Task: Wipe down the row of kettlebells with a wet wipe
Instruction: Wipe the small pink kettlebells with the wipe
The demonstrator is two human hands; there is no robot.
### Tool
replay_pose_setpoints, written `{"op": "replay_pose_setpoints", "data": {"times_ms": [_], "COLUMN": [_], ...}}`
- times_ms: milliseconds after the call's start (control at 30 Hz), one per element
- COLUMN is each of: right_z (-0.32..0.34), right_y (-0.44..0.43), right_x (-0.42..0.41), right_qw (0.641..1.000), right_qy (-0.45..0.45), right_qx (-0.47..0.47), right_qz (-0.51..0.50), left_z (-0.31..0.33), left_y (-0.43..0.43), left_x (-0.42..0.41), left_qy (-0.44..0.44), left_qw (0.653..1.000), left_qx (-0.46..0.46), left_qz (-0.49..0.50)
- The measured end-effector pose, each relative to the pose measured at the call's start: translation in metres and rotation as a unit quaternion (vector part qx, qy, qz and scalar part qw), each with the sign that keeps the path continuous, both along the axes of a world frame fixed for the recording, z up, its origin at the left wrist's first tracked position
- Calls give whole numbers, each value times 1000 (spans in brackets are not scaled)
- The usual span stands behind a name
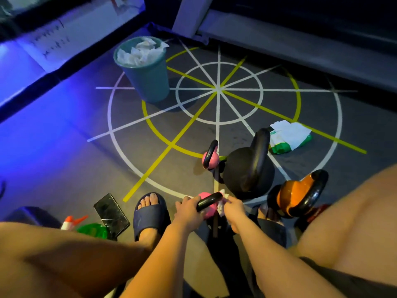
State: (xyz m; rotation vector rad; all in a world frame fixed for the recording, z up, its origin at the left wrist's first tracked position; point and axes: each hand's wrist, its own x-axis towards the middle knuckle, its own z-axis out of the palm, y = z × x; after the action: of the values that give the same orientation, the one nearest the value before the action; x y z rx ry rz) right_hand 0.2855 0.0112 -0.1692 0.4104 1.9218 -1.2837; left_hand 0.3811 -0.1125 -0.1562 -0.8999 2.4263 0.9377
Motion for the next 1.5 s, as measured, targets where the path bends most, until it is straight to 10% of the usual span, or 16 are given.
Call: {"op": "replay_pose_setpoints", "data": {"times_ms": [200,467,633,800,1133,1300,1500], "right_z": [28,48,61,68,60,51,57], "right_y": [-25,-23,-18,-30,-1,-19,3], "right_x": [7,24,15,48,21,58,14], "right_qw": [995,944,973,921,949,914,946], "right_qy": [54,289,211,310,247,344,249], "right_qx": [-51,4,58,55,138,11,145], "right_qz": [-74,157,68,229,136,215,146], "left_z": [1,9,12,12,13,15,21], "left_y": [-10,-15,-15,-18,-8,-14,-3], "left_x": [6,2,-9,-16,-10,-10,-9], "left_qy": [60,95,97,76,76,75,83], "left_qw": [998,994,994,990,996,995,996], "left_qx": [16,44,10,-11,-2,-9,-5], "left_qz": [19,9,-42,-118,-55,-62,-15]}}
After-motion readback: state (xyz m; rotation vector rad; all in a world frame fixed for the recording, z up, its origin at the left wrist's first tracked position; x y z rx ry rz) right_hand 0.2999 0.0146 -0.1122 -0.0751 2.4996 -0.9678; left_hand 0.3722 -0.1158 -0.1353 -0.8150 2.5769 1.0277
